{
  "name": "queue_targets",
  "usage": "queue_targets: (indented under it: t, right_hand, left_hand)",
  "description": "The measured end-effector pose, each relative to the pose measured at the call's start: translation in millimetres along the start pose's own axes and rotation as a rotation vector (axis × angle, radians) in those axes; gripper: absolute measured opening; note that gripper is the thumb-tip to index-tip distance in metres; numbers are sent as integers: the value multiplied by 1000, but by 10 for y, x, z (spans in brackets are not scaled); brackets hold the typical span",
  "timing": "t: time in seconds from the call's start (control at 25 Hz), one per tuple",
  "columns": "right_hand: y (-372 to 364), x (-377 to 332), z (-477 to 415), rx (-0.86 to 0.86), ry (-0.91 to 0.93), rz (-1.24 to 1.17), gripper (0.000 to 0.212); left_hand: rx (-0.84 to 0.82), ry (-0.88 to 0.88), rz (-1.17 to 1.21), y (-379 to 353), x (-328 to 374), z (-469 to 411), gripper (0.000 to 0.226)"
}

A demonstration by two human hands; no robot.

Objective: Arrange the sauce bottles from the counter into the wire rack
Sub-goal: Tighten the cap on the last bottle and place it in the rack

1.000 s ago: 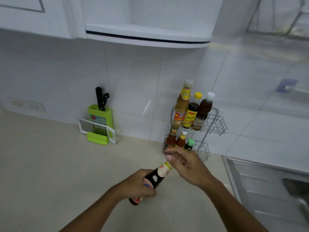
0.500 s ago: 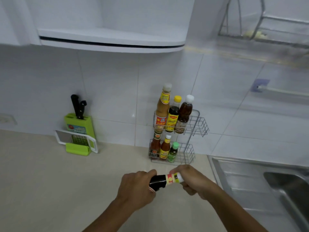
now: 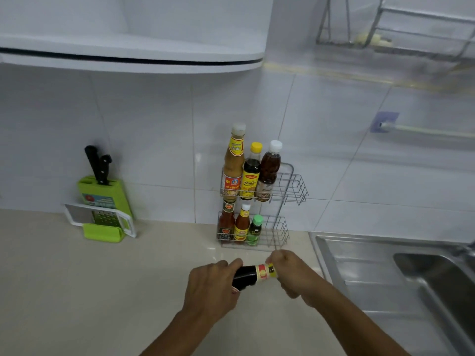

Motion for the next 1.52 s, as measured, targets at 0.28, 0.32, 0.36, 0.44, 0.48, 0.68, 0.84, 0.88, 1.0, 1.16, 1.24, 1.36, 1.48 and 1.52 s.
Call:
queue_targets:
  t: [0.28, 0.32, 0.36, 0.44, 0.48, 0.68, 0.84, 0.88, 1.0, 1.16, 1.24, 1.36, 1.48, 1.52]
  right_hand:
    - [-49, -69, 32, -139, 266, -445, 39]
    - [53, -72, -19, -83, 302, -388, 39]
    - [206, -44, -97, 1, 317, -348, 40]
    - [570, 68, -286, 198, 308, -312, 36]
    - [734, 124, -368, 284, 301, -295, 30]
    - [1190, 385, -869, 500, 255, -147, 24]
    - [1223, 411, -1193, 546, 279, 36, 18]
    - [1196, 404, -1258, 546, 280, 70, 12]
    - [1071, 445, -1456, 501, 302, 124, 11]
    - [893, 610, -1696, 397, 258, 224, 10]
    - [843, 632, -1809, 347, 259, 245, 14]
    - [803, 629, -1952, 291, 264, 270, 22]
    - [749, 658, -2040, 255, 254, 290, 25]
    - [730, 662, -2060, 251, 267, 301, 26]
  left_hand:
    - [-365, 189, 506, -290, 248, -414, 67]
    - [-391, 163, 553, -363, 316, -486, 74]
    - [-434, 141, 623, -441, 370, -555, 83]
    - [-510, 143, 717, -644, 306, -706, 100]
    - [-524, 168, 731, -721, 208, -776, 102]
    - [-277, 507, 892, -938, -650, -1112, 58]
    - [-237, 688, 962, -1076, -1025, -1242, 60]
    - [-263, 702, 953, -1146, -1065, -1281, 64]
    - [-327, 738, 941, -1322, -1106, -1388, 70]
    - [-352, 737, 960, -1415, -997, -1471, 67]
    - [-342, 712, 982, -1420, -942, -1500, 63]
    - [-318, 709, 1000, -1429, -944, -1503, 62]
    - [-303, 683, 988, -1430, -944, -1505, 66]
    - [-302, 674, 978, -1429, -941, -1505, 68]
Point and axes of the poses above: each hand's wrist, its own z-axis away from the middle knuckle, its own y-axis out of the back of the hand, x = y × z, the point moved 10 cm from there along -z, towards the middle knuckle, and after that the axes turned 12 degrees about y, right-handed, at the moved point
